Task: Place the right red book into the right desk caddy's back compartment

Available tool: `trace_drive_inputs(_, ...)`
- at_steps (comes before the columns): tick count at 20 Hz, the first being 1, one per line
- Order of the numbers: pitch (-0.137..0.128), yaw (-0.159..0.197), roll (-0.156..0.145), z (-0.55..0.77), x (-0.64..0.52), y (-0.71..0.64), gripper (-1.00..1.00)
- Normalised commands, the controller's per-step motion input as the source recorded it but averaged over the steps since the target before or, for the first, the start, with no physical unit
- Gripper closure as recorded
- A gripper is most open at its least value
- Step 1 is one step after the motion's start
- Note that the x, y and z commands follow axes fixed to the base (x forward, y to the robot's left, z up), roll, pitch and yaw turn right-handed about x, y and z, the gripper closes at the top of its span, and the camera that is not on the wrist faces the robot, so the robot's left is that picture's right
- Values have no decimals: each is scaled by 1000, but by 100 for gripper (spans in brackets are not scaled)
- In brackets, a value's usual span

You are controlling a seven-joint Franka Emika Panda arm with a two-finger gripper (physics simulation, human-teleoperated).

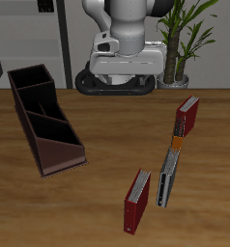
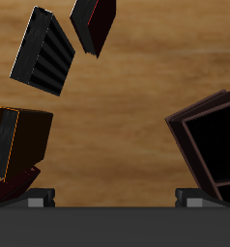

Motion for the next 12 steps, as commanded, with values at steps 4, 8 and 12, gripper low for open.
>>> trace_drive_inputs(4, -30, 24, -52, 105, 301, 111, -100)
trace_drive_inputs(8, -22, -7, -8, 98, 228, 71, -100)
trace_drive_inputs(12, -25, -11, -21, 141, 325, 77, -100)
